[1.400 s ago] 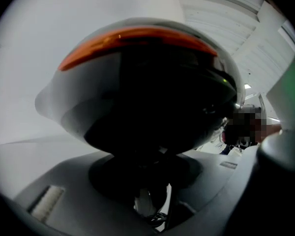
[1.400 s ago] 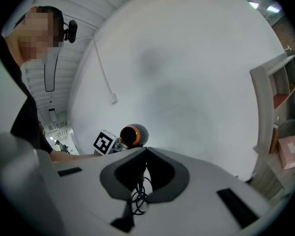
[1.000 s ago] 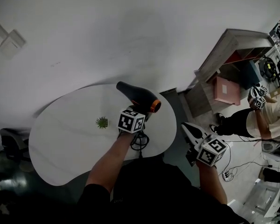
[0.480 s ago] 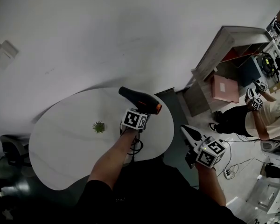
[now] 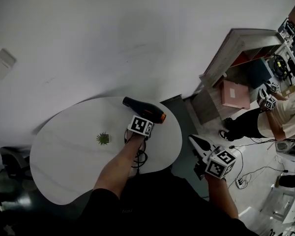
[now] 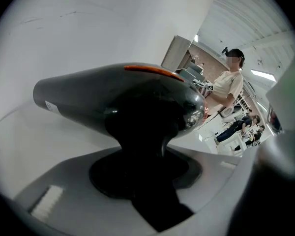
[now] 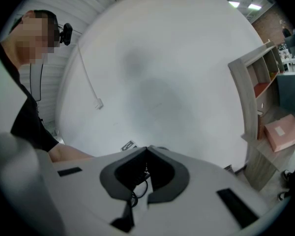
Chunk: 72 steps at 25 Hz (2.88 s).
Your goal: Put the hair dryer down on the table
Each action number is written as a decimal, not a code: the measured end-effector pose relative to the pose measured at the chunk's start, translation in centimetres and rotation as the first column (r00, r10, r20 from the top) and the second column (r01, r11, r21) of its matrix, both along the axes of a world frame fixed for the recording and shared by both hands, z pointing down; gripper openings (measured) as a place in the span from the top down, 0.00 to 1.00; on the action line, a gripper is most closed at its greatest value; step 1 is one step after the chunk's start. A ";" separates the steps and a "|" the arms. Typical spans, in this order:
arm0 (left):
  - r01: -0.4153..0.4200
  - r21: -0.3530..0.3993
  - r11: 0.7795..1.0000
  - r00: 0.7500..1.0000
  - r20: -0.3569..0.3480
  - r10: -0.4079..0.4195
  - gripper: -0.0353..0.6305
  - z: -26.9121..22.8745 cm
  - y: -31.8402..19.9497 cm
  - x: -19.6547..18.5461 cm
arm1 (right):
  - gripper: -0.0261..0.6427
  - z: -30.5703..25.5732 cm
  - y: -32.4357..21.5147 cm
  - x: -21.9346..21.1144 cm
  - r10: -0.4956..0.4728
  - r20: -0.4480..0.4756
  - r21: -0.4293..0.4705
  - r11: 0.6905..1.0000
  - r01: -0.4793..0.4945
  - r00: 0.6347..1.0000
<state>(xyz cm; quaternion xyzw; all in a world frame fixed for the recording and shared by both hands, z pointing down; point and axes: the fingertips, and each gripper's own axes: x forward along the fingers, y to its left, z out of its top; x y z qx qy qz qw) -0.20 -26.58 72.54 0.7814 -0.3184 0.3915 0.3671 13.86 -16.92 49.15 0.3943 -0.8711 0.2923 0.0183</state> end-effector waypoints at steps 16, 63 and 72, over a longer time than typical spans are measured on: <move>0.010 -0.019 1.000 1.000 -0.021 -0.011 0.69 0.4 0.0 -0.2 | 0.94 0.1 -0.5 -2.2 -0.038 -0.008 -0.012 0.999 0.038 0.999; 0.181 0.255 0.950 0.981 -0.116 -0.156 0.59 -10.4 -0.6 -7.9 | 0.94 -1.7 -2.6 -8.3 -0.232 0.012 0.048 0.972 0.231 0.973; 0.251 0.498 0.830 0.960 -0.239 -0.146 0.65 -19.6 2.2 -9.2 | 0.94 -2.4 -2.9 -9.5 -0.255 0.010 0.074 0.964 0.254 0.967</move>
